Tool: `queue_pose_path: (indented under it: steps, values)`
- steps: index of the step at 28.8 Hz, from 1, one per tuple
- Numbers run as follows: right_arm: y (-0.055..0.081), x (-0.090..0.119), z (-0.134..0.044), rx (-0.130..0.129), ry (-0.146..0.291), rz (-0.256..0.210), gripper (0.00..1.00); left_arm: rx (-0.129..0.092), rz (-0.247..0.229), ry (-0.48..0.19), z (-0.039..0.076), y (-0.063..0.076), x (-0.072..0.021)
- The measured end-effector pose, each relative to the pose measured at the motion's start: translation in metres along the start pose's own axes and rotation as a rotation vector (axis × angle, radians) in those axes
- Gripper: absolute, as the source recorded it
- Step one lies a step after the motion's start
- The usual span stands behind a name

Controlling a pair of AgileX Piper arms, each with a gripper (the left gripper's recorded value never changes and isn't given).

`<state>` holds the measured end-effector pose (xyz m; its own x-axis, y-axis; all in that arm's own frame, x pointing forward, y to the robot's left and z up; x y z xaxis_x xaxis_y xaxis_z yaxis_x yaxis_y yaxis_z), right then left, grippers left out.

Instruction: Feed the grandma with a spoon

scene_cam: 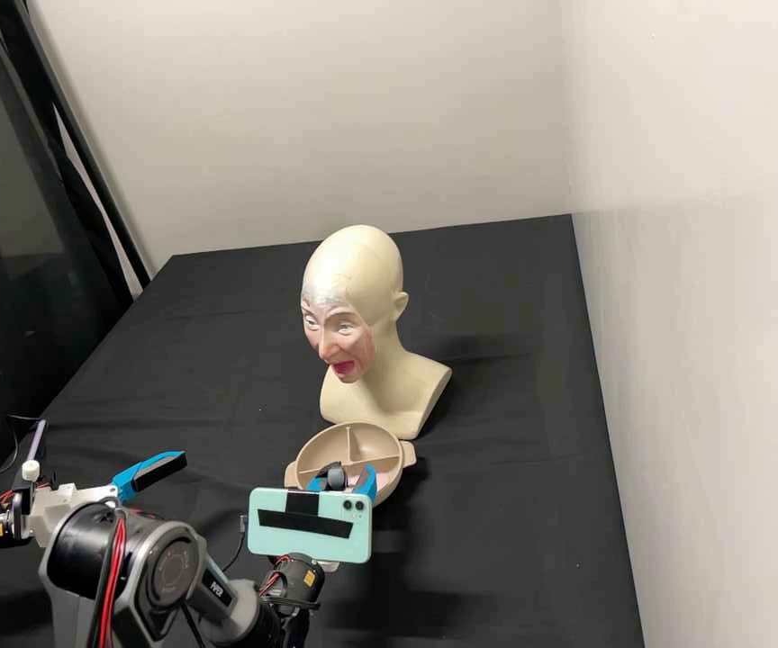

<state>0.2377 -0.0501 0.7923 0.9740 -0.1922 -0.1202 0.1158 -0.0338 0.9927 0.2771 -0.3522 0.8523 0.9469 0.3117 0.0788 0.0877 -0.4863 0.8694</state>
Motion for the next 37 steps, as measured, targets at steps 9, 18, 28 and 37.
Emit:
queue_pose_path:
  steps: [9, 18, 28, 37]
  values:
    - [0.005, 0.014, -0.005, -0.002, 0.016, 0.024, 0.0, 0.004, -0.006, -0.023, 0.007, -0.002, 0.0002]
    - [0.003, 0.022, -0.015, -0.009, 0.042, 0.012, 0.0, 0.004, -0.007, -0.029, 0.009, -0.002, 0.0008]
    - [-0.006, 0.029, -0.014, -0.007, 0.015, -0.039, 0.0, 0.0, -0.01, -0.027, 0.009, -0.003, 0.0016]
    - [-0.009, 0.028, -0.014, -0.009, 0.008, -0.059, 0.0, 0.0, -0.008, -0.034, 0.012, -0.003, 0.0038]
